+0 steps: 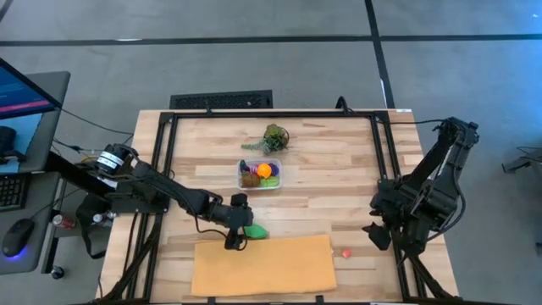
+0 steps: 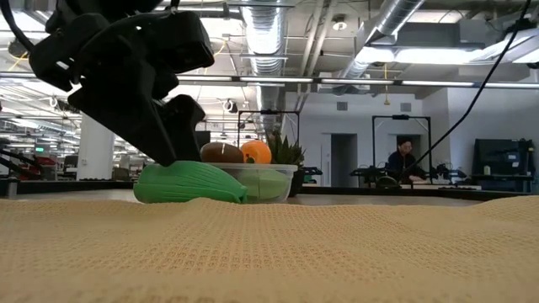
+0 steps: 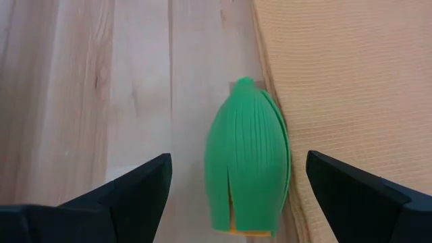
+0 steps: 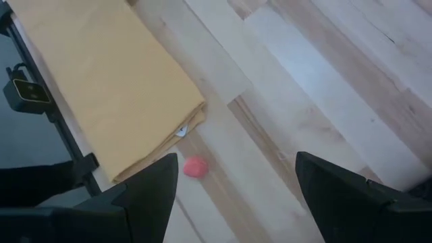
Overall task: Pick and placing Produce into tupperware
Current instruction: Put the green corn into the transparent bin
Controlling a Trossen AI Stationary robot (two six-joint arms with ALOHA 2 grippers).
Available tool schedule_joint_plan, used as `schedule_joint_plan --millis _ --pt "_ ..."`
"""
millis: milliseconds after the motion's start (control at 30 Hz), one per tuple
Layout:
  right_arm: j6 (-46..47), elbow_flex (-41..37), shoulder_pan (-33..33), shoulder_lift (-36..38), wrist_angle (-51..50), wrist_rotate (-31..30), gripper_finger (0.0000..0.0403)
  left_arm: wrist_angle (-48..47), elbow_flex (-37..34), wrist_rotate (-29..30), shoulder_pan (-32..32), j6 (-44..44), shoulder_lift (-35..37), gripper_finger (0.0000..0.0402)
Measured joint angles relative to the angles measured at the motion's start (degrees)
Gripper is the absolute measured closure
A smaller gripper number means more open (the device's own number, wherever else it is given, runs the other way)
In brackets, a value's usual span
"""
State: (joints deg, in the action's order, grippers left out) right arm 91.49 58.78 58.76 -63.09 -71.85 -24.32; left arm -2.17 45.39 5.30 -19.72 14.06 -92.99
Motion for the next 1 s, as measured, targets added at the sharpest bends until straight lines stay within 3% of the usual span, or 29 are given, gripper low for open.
schedule_joint_plan --millis 1000 --pt "-0.4 0.0 0.0 0.0 -3.2 -0.3 0.0112 2.1 0.0 -2.4 1.1 -2.5 0.0 0.0070"
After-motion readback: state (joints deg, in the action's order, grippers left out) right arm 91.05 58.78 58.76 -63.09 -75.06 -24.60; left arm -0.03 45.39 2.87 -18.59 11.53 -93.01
